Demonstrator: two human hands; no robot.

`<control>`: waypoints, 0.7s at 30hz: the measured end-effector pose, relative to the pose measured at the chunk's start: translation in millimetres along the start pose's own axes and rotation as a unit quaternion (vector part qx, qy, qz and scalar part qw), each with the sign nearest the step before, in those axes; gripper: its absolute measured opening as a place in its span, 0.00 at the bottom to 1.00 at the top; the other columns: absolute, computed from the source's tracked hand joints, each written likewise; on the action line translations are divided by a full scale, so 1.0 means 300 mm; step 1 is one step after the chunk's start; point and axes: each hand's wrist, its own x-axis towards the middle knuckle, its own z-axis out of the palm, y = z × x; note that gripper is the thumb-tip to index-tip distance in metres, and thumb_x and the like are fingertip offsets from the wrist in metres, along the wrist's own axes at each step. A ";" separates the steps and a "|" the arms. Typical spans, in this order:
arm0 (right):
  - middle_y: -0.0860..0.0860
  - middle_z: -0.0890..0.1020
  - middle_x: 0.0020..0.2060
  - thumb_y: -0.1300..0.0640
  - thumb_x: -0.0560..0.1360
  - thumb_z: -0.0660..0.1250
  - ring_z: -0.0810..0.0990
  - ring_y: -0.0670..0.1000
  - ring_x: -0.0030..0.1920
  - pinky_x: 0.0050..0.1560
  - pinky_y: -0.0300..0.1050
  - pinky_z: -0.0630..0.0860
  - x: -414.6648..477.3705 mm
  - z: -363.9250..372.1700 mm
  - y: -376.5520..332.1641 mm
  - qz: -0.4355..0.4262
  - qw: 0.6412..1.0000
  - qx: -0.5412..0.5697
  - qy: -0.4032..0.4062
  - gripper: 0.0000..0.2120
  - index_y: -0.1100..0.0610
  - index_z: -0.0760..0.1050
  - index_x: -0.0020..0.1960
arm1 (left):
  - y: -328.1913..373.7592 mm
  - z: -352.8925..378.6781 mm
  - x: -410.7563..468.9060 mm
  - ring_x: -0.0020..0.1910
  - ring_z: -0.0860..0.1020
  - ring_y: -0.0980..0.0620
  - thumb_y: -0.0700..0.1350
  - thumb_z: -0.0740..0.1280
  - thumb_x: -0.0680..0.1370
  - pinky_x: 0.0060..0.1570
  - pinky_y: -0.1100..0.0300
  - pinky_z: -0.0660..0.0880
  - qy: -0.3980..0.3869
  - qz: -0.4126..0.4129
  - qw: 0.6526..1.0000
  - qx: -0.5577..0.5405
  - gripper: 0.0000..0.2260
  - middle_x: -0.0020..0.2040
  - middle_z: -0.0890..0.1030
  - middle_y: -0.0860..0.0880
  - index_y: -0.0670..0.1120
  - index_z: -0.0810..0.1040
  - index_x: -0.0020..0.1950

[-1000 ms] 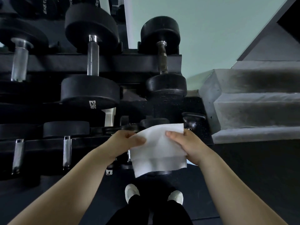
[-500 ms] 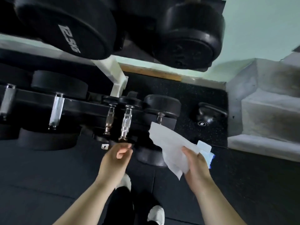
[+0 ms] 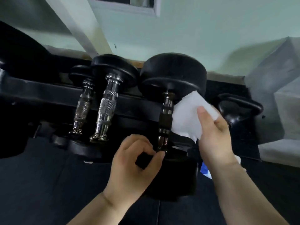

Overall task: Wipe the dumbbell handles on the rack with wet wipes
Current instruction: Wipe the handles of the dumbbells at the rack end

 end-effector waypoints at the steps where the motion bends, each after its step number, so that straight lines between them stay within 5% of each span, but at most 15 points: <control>1: 0.42 0.80 0.41 0.57 0.75 0.63 0.76 0.33 0.43 0.44 0.25 0.71 0.015 0.017 0.012 -0.078 0.995 -0.048 -0.048 0.09 0.47 0.77 0.38 | -0.008 0.001 -0.001 0.39 0.74 0.62 0.49 0.66 0.68 0.42 0.77 0.69 0.015 0.022 1.000 -0.003 0.06 0.37 0.75 0.58 0.49 0.74 0.33; 3: 0.40 0.81 0.46 0.60 0.72 0.60 0.72 0.34 0.51 0.55 0.25 0.65 0.058 0.044 0.029 -0.237 0.935 -0.208 -0.163 0.11 0.50 0.80 0.43 | -0.024 0.009 -0.007 0.37 0.74 0.62 0.49 0.67 0.68 0.41 0.76 0.69 0.042 0.057 0.997 -0.004 0.08 0.35 0.75 0.56 0.46 0.76 0.32; 6: 0.48 0.80 0.54 0.59 0.66 0.52 0.69 0.48 0.64 0.67 0.42 0.63 0.133 0.034 0.077 -0.361 0.805 -0.392 -0.260 0.23 0.58 0.80 0.54 | -0.042 0.021 -0.015 0.38 0.74 0.62 0.49 0.68 0.68 0.42 0.76 0.69 0.074 0.083 0.994 -0.024 0.05 0.35 0.74 0.59 0.51 0.74 0.35; 9: 0.36 0.70 0.58 0.58 0.67 0.53 0.55 0.40 0.68 0.66 0.32 0.54 0.109 -0.010 0.089 -0.308 0.824 -0.393 -0.266 0.24 0.54 0.76 0.59 | -0.045 0.024 -0.009 0.38 0.74 0.62 0.50 0.67 0.68 0.42 0.76 0.68 0.067 0.079 0.994 -0.027 0.05 0.36 0.74 0.60 0.53 0.71 0.36; 11: 0.37 0.73 0.58 0.56 0.68 0.54 0.55 0.38 0.68 0.63 0.26 0.54 0.050 -0.016 0.064 -0.291 0.807 -0.405 -0.316 0.21 0.55 0.78 0.56 | -0.036 0.020 -0.008 0.38 0.73 0.63 0.51 0.66 0.69 0.42 0.76 0.68 0.049 0.063 0.996 -0.028 0.05 0.38 0.74 0.64 0.53 0.71 0.36; 14: 0.45 0.79 0.57 0.52 0.72 0.57 0.60 0.43 0.68 0.66 0.41 0.64 0.012 -0.008 0.020 -0.284 0.743 -0.462 -0.392 0.17 0.57 0.80 0.52 | -0.025 0.012 -0.010 0.40 0.73 0.66 0.52 0.65 0.68 0.43 0.77 0.68 0.037 0.047 0.998 -0.028 0.05 0.37 0.74 0.67 0.54 0.70 0.36; 17: 0.48 0.75 0.63 0.63 0.73 0.60 0.61 0.48 0.71 0.68 0.50 0.64 0.062 0.017 -0.015 -0.324 0.691 -0.533 -0.366 0.17 0.56 0.76 0.60 | -0.011 0.010 -0.013 0.39 0.72 0.65 0.54 0.63 0.68 0.42 0.78 0.67 0.037 0.021 0.999 -0.033 0.07 0.32 0.71 0.63 0.58 0.66 0.32; 21: 0.48 0.71 0.66 0.65 0.75 0.57 0.54 0.48 0.73 0.71 0.37 0.48 0.068 0.046 -0.012 -0.300 0.699 -0.555 -0.336 0.18 0.56 0.72 0.63 | -0.008 0.015 -0.020 0.39 0.72 0.66 0.54 0.62 0.68 0.41 0.78 0.66 0.047 0.023 0.998 -0.038 0.07 0.31 0.71 0.59 0.59 0.65 0.33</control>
